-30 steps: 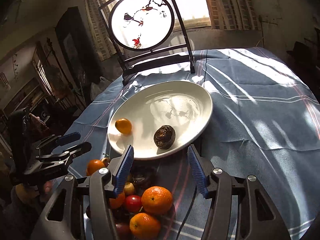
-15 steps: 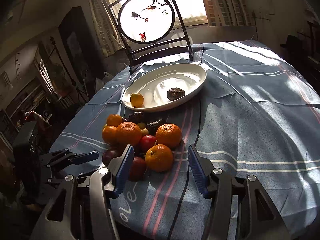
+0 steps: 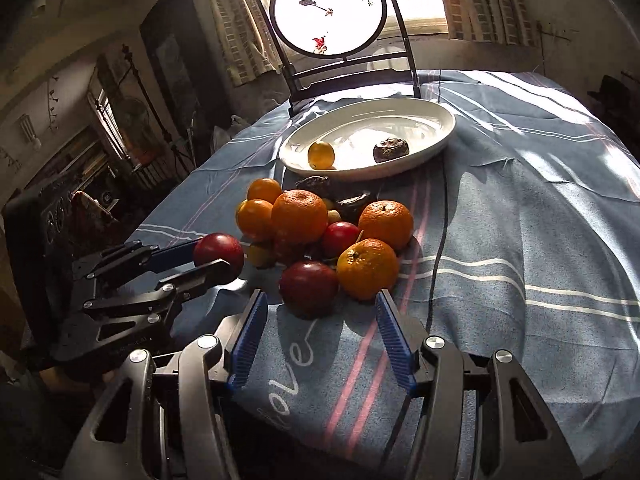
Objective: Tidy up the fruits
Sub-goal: 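Grasp a red plum with the left gripper while the right grasps another red plum, then lower both plums into the white plate and open both grippers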
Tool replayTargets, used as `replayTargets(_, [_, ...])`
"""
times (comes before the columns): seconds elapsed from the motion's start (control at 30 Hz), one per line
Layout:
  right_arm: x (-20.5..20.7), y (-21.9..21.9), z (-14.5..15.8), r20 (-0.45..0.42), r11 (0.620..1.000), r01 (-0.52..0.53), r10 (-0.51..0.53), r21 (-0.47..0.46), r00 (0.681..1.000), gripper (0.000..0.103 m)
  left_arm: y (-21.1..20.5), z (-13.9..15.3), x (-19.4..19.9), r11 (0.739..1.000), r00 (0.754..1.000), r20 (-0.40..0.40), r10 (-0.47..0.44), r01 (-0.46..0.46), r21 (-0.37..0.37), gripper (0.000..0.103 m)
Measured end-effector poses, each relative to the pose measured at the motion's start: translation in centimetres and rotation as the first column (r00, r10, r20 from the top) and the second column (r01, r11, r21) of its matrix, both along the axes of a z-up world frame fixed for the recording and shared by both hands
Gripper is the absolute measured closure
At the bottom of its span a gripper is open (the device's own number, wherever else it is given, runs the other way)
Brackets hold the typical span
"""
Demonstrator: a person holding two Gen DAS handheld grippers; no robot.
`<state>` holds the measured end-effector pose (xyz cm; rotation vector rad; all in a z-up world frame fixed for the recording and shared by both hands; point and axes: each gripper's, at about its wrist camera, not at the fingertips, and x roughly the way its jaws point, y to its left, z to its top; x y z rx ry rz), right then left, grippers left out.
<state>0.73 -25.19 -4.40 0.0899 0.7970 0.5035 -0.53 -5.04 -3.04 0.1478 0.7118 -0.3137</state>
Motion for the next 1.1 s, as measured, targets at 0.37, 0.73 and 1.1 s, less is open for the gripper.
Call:
replayTargets(0.37, [2.1, 2.9, -1.7, -0.034, 0.999, 0.048, -0.048, -0.010, 0.998, 0.065, 2.1, 0.2, 0.1, 0.999, 0.999, -0.018, 0.042, -0.043, -0.032, 0.066])
replayTargets(0.73, [1.9, -1.2, 3.2, 0.069, 0.992, 0.070, -0.078, 0.109, 0.995, 0.065, 2.9, 1.6, 1.2, 0.997, 0.999, 0.002, 0.044, -0.043, -0.066, 0.066])
replayTargets(1.1, [13.0, -1.4, 5.4, 0.037, 0.989, 0.094, -0.099, 0.117, 0.994, 0.065, 2.5, 3.5, 12.5, 0.995, 0.997, 0.000, 0.072, -0.072, -0.070, 0.065])
